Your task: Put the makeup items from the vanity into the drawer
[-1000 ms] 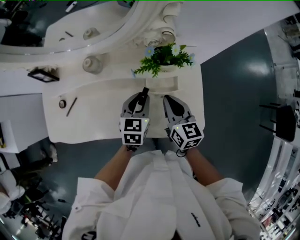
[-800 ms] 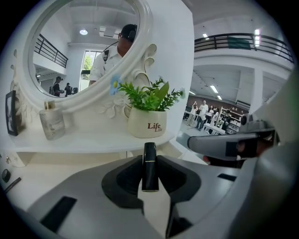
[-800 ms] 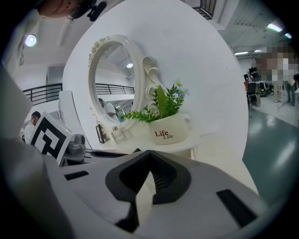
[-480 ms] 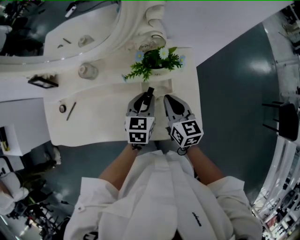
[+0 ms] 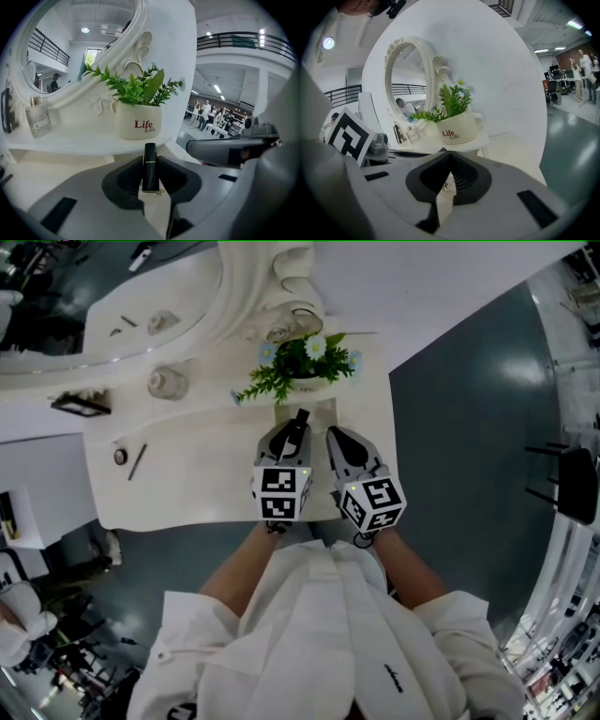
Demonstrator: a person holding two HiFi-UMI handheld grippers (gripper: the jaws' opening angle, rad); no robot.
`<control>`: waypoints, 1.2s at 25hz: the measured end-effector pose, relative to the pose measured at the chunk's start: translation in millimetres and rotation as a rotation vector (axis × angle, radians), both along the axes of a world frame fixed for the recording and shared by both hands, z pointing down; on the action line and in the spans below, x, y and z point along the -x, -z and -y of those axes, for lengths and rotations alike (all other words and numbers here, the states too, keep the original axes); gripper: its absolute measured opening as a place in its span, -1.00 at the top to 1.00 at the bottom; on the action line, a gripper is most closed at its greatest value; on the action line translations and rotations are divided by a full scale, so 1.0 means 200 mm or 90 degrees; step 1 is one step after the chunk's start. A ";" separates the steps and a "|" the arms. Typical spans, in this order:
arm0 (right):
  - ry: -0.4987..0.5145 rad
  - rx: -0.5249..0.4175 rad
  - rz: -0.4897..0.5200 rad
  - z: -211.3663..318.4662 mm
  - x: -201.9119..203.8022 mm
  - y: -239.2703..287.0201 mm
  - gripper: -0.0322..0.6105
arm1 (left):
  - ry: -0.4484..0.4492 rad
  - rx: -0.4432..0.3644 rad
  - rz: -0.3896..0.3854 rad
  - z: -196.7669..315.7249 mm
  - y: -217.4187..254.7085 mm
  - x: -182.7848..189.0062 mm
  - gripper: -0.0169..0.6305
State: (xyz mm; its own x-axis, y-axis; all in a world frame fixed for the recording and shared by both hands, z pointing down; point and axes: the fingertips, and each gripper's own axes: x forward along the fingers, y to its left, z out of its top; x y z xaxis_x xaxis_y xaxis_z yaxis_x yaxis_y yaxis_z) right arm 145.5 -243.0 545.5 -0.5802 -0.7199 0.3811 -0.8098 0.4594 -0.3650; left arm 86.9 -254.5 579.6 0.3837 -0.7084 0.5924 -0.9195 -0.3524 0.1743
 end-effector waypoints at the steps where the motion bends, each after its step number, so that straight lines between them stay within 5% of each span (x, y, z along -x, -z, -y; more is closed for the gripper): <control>1: 0.002 0.001 0.000 0.00 0.00 0.00 0.85 | 0.001 -0.001 0.000 0.01 0.00 -0.01 0.60; 14: 0.006 0.008 0.005 -0.01 -0.05 -0.02 0.85 | -0.018 0.017 0.017 0.05 -0.04 -0.06 0.59; 18: 0.008 0.011 0.006 -0.02 -0.05 -0.02 0.85 | -0.024 0.022 0.004 0.05 -0.05 -0.06 0.20; 30: 0.009 0.004 0.002 -0.04 -0.04 0.00 0.85 | 0.005 -0.022 -0.014 0.03 0.04 0.07 0.19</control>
State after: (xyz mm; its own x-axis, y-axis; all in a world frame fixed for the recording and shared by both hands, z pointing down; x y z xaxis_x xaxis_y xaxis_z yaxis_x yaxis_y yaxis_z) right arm 153.2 -235.6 546.1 -0.5913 -0.7096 0.3831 -0.8021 0.4682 -0.3708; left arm 73.8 -259.5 570.9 0.3907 -0.7310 0.5595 -0.9183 -0.3512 0.1825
